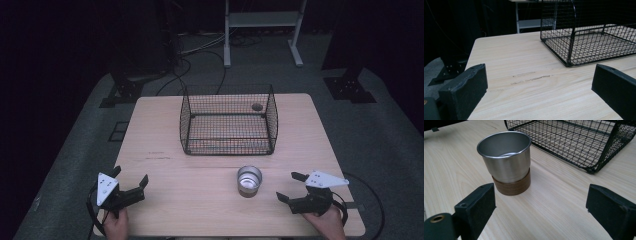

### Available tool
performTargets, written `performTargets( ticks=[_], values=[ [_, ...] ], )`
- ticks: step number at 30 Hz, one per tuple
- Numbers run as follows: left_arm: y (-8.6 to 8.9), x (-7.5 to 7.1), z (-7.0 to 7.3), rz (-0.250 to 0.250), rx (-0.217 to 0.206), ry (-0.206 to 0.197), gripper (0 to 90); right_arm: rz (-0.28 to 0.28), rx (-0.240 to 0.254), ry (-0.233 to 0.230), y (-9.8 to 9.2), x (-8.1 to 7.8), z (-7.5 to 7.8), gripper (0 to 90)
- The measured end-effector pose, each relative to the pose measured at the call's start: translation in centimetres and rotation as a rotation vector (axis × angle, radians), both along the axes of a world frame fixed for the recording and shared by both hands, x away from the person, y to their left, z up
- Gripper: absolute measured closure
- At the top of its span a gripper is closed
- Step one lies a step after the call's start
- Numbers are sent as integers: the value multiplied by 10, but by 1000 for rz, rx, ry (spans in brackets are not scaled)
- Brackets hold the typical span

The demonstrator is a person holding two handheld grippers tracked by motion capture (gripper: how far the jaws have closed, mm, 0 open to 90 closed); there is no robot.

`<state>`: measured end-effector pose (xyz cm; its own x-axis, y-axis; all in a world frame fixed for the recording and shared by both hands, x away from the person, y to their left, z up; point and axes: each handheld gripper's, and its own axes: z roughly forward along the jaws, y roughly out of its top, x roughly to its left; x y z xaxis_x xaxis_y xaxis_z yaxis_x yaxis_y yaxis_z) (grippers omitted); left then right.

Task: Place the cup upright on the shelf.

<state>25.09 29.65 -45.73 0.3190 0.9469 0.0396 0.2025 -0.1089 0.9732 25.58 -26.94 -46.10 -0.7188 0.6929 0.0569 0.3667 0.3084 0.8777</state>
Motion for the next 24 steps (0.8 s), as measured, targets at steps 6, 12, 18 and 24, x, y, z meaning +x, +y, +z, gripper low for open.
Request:
performTargets(
  ticks=[6,12,18,24],
  values=[
    [1,0,0,3,-7,-3,0,14,-9,3,6,-1,0,65],
    [0,0,0,-1,-1,-3,0,31,-24,-6,15,-2,1,45],
    [0,-1,0,2,-3,-5,0,42,-34,-7,20,-2,0,27],
    [-2,0,0,-7,3,0,0,51,-42,-8,25,-3,0,26]
  ],
)
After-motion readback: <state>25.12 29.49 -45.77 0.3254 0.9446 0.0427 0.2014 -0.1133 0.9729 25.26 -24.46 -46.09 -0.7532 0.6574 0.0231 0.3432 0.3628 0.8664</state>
